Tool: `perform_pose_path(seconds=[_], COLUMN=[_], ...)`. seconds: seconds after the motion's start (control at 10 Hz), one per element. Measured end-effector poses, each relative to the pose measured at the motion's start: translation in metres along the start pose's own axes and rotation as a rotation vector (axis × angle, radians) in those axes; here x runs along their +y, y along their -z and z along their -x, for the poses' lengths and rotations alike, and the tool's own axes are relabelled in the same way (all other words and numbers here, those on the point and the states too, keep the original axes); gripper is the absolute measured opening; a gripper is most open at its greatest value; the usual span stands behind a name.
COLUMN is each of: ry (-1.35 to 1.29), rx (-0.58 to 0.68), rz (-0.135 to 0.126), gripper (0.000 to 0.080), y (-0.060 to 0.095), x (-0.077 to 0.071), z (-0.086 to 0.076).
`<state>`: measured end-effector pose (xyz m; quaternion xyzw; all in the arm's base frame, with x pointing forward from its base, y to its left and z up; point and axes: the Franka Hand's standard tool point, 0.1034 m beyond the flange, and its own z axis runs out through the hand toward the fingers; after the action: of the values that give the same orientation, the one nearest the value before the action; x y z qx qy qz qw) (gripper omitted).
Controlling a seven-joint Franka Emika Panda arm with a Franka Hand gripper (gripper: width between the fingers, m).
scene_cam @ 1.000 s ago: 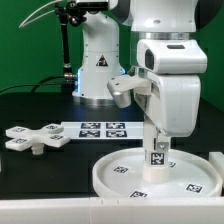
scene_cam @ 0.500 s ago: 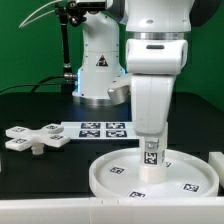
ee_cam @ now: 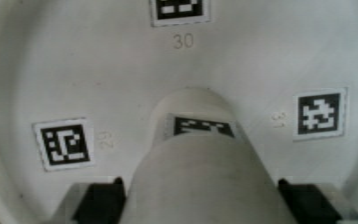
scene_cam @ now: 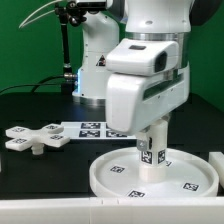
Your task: Assemble round table
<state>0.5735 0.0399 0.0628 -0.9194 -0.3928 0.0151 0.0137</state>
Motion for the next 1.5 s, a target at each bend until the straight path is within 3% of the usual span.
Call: perform_pose_path(seconds=[0.3, 1.1, 1.5], ry=[-0.285, -0.783, -1.048], rx=[0.014, 0.018, 0.02], rz=[-0.027, -0.038, -0.068], gripper=[0.0409, 0.0409, 0.0409], y=[0.0002, -0.0003, -0.0006], x=[-0.0019, -0.003, -0.003], z=[-0.0016, -0.0033, -0.0031])
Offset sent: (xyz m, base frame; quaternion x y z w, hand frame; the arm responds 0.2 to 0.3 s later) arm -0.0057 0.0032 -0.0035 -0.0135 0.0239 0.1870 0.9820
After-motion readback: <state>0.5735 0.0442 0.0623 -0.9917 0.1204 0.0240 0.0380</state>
